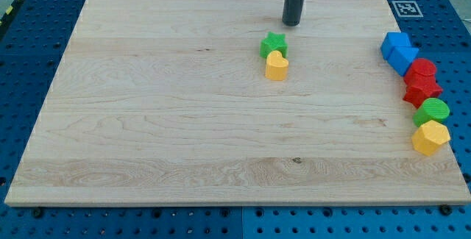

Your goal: Place the hexagon at the bottom right of the heart

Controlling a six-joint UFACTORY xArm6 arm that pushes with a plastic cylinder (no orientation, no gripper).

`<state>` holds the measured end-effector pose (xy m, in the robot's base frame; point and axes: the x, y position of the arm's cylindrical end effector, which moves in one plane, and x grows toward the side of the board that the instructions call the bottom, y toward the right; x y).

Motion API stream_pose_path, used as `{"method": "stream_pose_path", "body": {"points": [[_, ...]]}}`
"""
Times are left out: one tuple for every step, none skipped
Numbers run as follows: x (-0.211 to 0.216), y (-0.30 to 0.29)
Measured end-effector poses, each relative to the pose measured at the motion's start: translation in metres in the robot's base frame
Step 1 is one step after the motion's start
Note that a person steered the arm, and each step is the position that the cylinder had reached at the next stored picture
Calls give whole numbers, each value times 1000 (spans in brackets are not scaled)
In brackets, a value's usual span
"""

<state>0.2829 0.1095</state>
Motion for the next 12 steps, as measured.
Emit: {"method": "stream_pose_path", "body": {"points": [[-2,3],[-2,3],[-7,14],[-18,62],[-20,106],[-20,177],[-4,223],[15,236],[22,236],[61,235],[93,236],[125,236]]}}
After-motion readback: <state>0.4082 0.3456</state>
